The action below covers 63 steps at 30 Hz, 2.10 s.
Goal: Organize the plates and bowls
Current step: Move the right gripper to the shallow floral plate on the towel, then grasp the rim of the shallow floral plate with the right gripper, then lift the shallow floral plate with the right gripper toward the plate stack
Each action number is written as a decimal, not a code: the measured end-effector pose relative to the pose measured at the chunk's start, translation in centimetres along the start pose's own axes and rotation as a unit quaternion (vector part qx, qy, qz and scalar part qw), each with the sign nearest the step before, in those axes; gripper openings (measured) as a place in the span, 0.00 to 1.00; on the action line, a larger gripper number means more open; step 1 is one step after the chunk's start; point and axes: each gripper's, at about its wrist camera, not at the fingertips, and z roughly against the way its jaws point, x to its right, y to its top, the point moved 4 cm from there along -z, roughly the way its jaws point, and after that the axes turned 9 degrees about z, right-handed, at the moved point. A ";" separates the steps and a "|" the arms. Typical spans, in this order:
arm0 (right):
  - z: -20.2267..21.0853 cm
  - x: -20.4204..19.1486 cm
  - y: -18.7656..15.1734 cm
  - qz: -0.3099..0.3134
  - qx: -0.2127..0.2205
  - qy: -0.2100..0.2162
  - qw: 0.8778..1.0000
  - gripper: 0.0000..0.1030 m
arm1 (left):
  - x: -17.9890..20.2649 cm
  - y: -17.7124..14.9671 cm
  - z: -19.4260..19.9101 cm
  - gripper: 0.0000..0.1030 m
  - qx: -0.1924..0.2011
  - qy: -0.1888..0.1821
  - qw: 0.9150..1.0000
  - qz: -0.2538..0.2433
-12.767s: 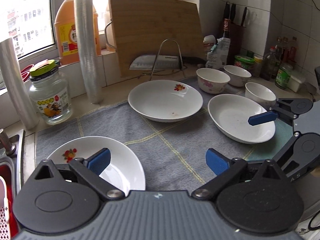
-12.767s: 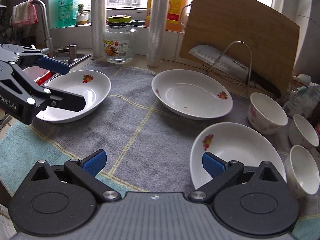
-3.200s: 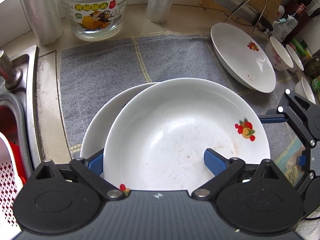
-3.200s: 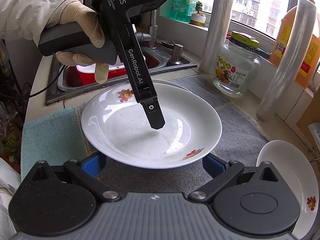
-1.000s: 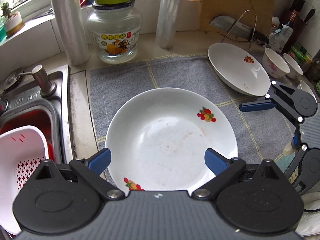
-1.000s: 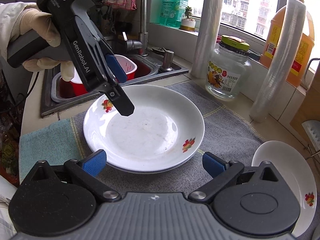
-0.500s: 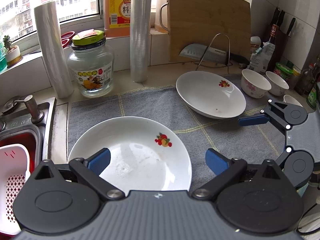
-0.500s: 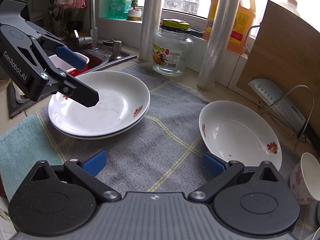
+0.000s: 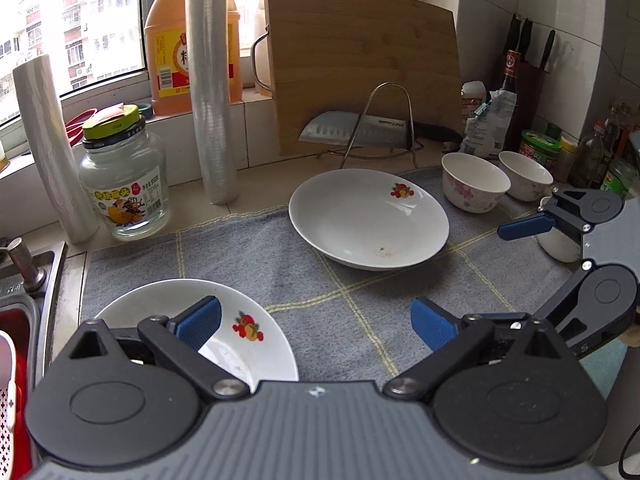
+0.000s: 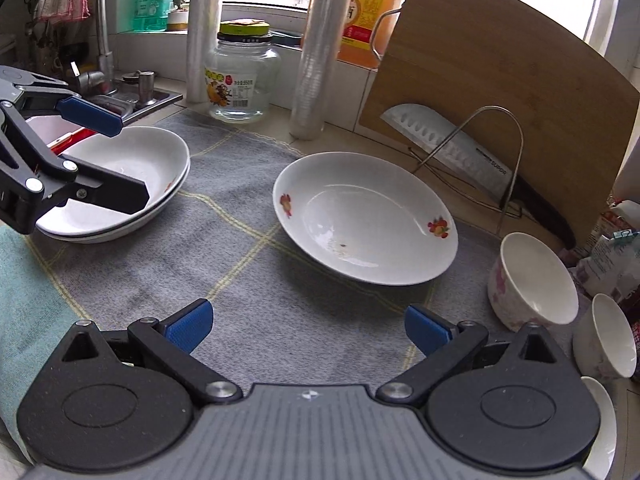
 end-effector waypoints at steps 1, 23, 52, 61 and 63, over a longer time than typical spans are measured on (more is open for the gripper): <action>0.0 0.8 0.0 0.000 0.000 -0.002 1.000 1.00 | 0.5 0.1 -0.4 0.97 0.003 0.003 1.000 0.000; -9.4 13.4 5.6 -0.043 -0.008 0.110 0.993 1.00 | 6.0 -0.2 -11.8 0.97 -0.038 0.071 0.996 0.029; -18.5 13.5 8.0 -0.008 -0.132 0.239 0.962 1.00 | 5.2 0.5 -14.6 0.98 -0.044 0.017 0.999 -0.011; -19.0 13.3 8.6 0.000 -0.125 0.258 0.958 0.97 | 5.2 0.6 -14.6 0.98 -0.040 0.013 0.999 -0.022; -19.0 13.3 8.8 0.001 -0.125 0.265 0.956 0.96 | 5.3 0.6 -14.6 0.99 -0.037 0.014 0.999 -0.030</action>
